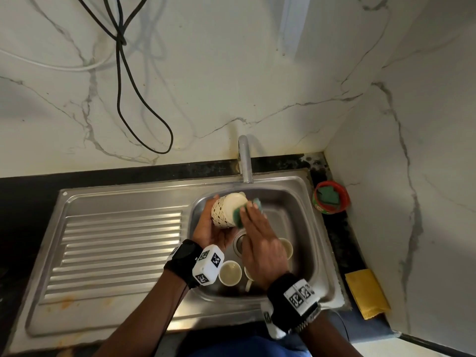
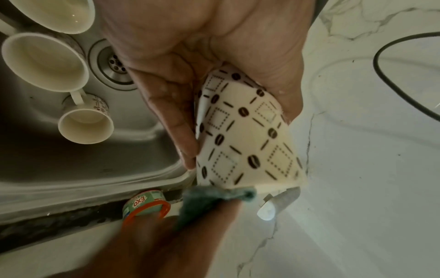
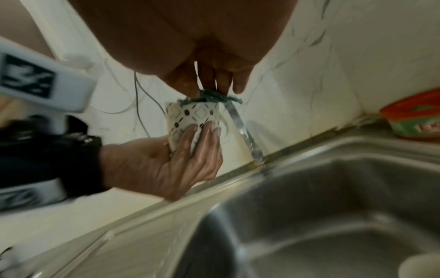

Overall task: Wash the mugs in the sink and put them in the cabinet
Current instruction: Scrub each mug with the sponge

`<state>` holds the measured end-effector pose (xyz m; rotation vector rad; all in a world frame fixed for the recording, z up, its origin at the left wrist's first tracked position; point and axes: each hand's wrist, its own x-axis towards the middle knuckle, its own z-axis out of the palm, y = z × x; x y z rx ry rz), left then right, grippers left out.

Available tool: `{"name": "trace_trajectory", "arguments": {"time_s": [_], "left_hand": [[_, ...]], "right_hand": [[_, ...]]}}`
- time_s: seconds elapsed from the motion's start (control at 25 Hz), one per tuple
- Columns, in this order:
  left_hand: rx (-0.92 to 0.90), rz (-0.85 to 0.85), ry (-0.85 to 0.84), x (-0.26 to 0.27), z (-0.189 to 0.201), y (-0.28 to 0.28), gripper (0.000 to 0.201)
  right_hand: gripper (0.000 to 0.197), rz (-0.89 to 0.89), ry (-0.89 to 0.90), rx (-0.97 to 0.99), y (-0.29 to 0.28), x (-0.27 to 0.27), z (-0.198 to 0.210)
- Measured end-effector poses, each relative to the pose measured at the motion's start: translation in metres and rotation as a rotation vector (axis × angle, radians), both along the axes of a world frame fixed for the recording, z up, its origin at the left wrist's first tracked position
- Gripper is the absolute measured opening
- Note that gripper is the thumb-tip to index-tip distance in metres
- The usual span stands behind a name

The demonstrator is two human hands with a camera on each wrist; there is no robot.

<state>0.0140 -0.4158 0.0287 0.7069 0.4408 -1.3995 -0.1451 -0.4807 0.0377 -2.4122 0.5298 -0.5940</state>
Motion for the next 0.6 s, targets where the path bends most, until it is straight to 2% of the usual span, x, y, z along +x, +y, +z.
{"name": "trace_trajectory", "arguments": {"time_s": [0.12, 0.16, 0.28, 0.36, 0.44, 0.56, 0.6], "left_hand": [[0.022, -0.054, 0.02, -0.001, -0.003, 0.004, 0.072], [0.03, -0.077, 0.009, -0.002, -0.005, 0.003, 0.072], [0.015, -0.053, 0.042, -0.005, -0.002, 0.0, 0.068], [0.009, -0.063, 0.076, -0.002, 0.0, 0.001, 0.065], [0.012, -0.097, 0.041, -0.003, -0.002, 0.001, 0.068], [-0.012, -0.065, 0.078, 0.0, -0.006, 0.002, 0.075], [-0.025, -0.06, 0.103, 0.002, -0.004, 0.002, 0.072]], "right_hand": [[0.074, 0.185, 0.033, -0.066, 0.001, -0.001, 0.0], [0.074, 0.194, 0.046, -0.089, -0.007, 0.002, 0.0], [0.082, 0.079, 0.031, -0.048, -0.014, 0.001, -0.002], [0.089, 0.169, 0.033, -0.087, -0.004, -0.002, -0.004], [0.093, 0.222, 0.087, -0.133, -0.009, 0.0, -0.003], [0.091, 0.053, 0.151, -0.099, -0.019, -0.002, -0.001], [0.088, 0.067, 0.126, -0.103, -0.014, -0.005, 0.0]]}}
